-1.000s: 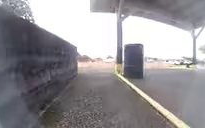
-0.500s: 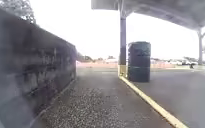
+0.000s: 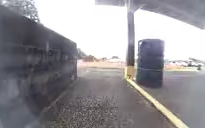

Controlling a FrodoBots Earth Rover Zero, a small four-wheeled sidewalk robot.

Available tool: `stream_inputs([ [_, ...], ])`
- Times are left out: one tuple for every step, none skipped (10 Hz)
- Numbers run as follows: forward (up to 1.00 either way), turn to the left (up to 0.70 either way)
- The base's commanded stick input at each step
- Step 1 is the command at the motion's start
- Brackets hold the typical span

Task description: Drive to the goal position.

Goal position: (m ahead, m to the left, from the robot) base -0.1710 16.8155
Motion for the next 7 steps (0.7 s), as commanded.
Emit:
stream_inputs([
  [0.70,0.01],
  [0.70,0.01],
  [0.70,0.01],
  [0.70,0.01],
  [0.70,0.01],
  [0.70,0.01],
  [0.70,0.01],
])
